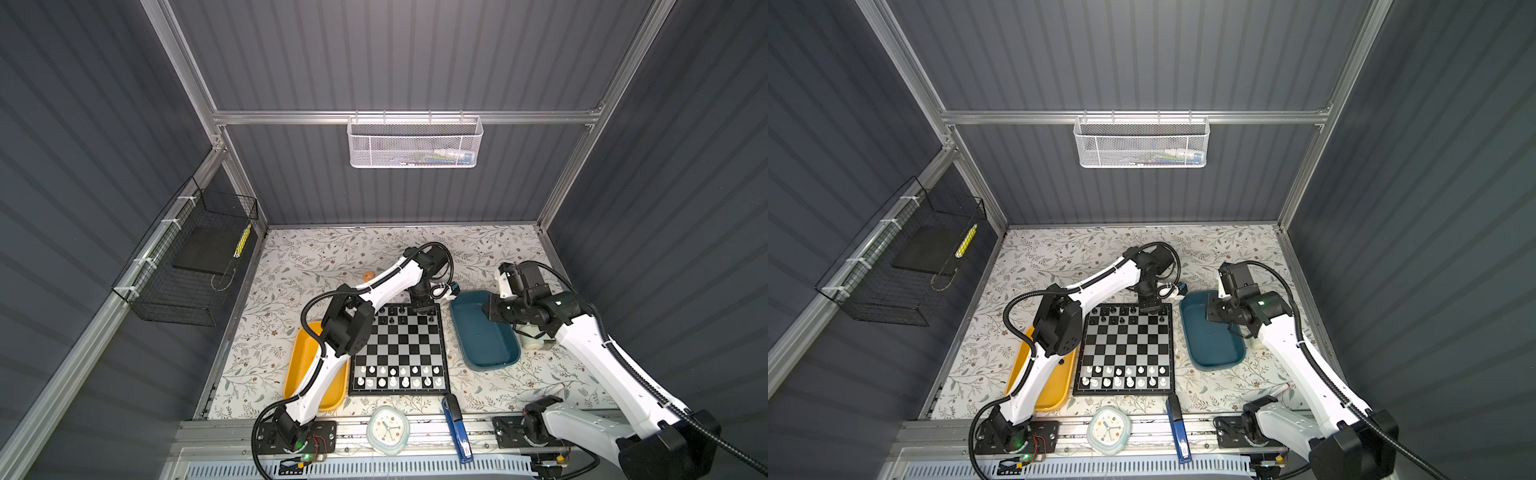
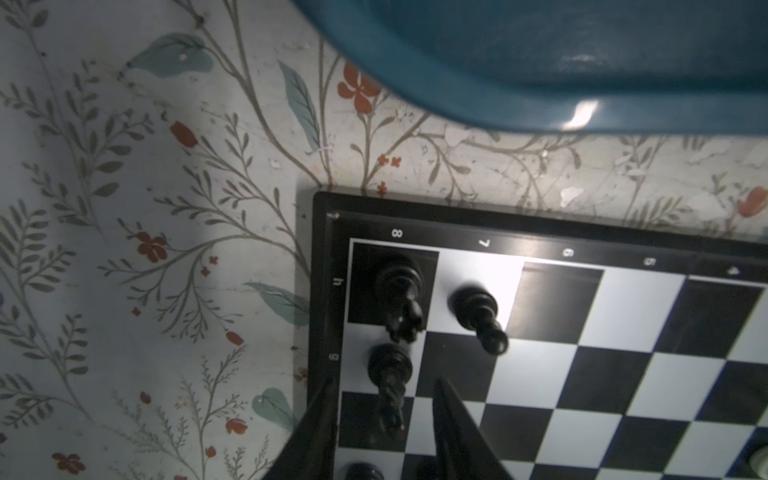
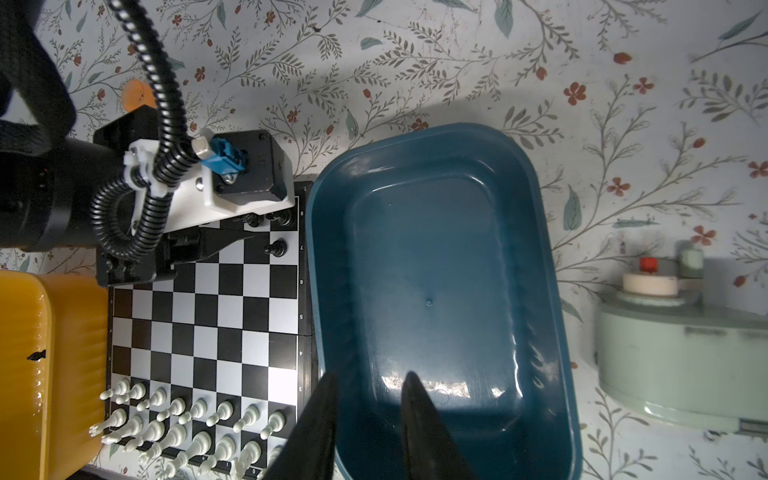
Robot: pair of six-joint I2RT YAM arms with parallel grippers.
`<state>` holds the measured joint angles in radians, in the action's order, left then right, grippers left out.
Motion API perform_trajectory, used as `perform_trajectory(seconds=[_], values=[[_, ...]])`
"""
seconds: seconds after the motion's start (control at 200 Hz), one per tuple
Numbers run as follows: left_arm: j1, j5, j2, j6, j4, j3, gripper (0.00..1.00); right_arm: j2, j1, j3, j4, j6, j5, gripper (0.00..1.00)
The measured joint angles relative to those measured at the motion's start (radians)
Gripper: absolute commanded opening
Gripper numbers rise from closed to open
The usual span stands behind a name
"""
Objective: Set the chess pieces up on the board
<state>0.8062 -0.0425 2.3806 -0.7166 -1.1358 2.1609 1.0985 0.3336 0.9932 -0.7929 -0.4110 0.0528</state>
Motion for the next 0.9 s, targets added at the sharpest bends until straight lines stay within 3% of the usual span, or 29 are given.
perform_trajectory(seconds=[0.25, 0.585, 0.725, 0.9], values=[[0.0, 0.026, -0.045, -0.008, -0.002, 0.0, 0.51, 0.0, 0.0, 0.0, 0.0, 0.0, 0.0, 0.3], [-0.015, 0.023, -0.213, -0.005, -0.061, 0.024, 0.54, 0.0, 0.0, 0.004, 0.0, 0.005, 0.008, 0.3], [-0.059, -0.01, -0.359, 0.01, -0.083, -0.087, 0.54, 0.004, 0.0, 0.008, 0.003, 0.011, 0.019, 0.3], [-0.198, -0.035, -0.565, 0.027, -0.102, -0.332, 0.54, 0.051, 0.0, 0.025, 0.01, 0.027, 0.033, 0.29]])
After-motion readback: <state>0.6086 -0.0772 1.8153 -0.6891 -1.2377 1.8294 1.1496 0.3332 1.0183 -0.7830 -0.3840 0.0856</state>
